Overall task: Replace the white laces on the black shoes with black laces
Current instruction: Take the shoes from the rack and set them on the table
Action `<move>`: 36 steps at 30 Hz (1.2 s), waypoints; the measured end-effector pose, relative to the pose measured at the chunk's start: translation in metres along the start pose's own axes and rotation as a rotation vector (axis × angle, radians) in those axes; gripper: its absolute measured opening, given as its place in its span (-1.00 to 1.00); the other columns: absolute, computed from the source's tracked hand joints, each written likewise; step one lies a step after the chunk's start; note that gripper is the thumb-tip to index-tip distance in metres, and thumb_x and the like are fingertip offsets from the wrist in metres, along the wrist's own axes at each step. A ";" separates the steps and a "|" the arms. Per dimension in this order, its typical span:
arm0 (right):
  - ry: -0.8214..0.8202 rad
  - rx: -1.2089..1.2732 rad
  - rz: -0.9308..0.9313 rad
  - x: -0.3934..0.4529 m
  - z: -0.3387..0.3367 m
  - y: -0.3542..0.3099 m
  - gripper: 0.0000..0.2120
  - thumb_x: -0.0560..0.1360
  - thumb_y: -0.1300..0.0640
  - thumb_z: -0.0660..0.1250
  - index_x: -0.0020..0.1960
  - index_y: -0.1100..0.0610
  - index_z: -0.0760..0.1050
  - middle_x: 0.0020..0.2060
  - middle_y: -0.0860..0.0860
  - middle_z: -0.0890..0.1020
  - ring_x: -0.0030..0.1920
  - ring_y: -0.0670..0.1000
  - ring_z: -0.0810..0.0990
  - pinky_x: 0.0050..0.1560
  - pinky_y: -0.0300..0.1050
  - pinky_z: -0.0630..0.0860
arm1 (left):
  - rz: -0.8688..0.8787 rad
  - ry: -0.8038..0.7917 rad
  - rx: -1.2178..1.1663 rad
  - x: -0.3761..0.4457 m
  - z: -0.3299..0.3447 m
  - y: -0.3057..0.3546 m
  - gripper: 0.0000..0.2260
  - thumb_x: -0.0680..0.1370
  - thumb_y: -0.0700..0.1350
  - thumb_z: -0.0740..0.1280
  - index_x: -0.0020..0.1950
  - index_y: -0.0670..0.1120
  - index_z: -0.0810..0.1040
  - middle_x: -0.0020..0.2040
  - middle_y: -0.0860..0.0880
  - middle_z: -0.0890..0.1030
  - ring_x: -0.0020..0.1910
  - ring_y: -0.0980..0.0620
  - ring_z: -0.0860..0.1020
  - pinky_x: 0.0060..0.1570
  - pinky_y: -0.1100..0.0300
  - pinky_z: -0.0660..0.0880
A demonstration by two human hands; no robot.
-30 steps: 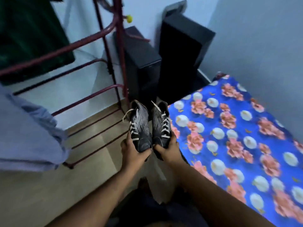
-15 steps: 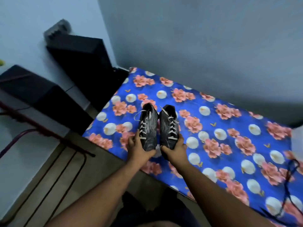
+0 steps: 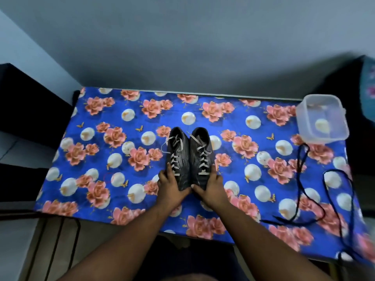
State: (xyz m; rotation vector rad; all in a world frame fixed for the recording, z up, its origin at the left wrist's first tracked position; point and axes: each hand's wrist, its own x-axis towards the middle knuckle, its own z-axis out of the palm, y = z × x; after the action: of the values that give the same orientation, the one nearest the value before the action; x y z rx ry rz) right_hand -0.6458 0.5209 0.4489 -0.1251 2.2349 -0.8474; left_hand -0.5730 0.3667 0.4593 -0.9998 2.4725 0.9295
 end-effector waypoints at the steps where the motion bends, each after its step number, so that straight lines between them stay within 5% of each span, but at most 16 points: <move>1: -0.028 -0.037 -0.003 0.002 0.001 0.005 0.11 0.45 -0.28 0.44 0.65 0.07 -0.24 0.41 0.27 0.25 0.33 0.30 0.45 0.31 0.11 0.46 | -0.005 -0.010 0.033 -0.001 0.003 -0.001 0.10 0.40 0.24 0.52 0.66 -0.09 -0.11 0.48 -0.28 0.15 0.38 -0.35 0.33 0.34 -0.10 0.37; 15: 0.006 -0.119 -0.049 0.003 0.012 0.016 0.06 0.47 -0.29 0.41 0.64 0.08 -0.19 0.48 0.23 0.20 0.43 0.29 0.33 0.36 0.18 0.42 | 0.051 -0.113 0.155 0.003 -0.003 -0.025 0.05 0.48 0.18 0.47 0.66 -0.05 -0.23 0.55 -0.22 0.09 0.50 -0.25 0.26 0.43 -0.04 0.35; 25: 0.054 -0.106 0.002 0.001 0.025 0.007 0.06 0.49 -0.26 0.41 0.64 0.06 -0.24 0.62 0.21 -0.08 0.59 0.29 0.10 0.49 0.21 0.27 | 0.178 -0.135 0.233 0.007 -0.013 -0.032 0.02 0.50 0.23 0.43 0.65 -0.11 -0.18 0.65 -0.17 -0.11 0.62 -0.18 0.05 0.54 -0.04 0.19; 36: 0.201 -0.102 0.135 -0.003 0.047 -0.017 0.09 0.39 -0.04 0.56 0.64 0.11 -0.10 0.49 0.24 0.16 0.41 0.33 0.36 0.38 0.16 0.40 | 0.364 -0.149 0.197 0.028 -0.021 -0.060 0.04 0.46 0.24 0.45 0.66 -0.12 -0.14 0.65 -0.15 -0.11 0.62 -0.15 0.04 0.51 -0.03 0.19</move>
State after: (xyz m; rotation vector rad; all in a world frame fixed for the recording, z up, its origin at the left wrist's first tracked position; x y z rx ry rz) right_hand -0.6150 0.4833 0.4364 0.0651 2.4438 -0.6997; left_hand -0.5516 0.3058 0.4342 -0.4090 2.5994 0.8054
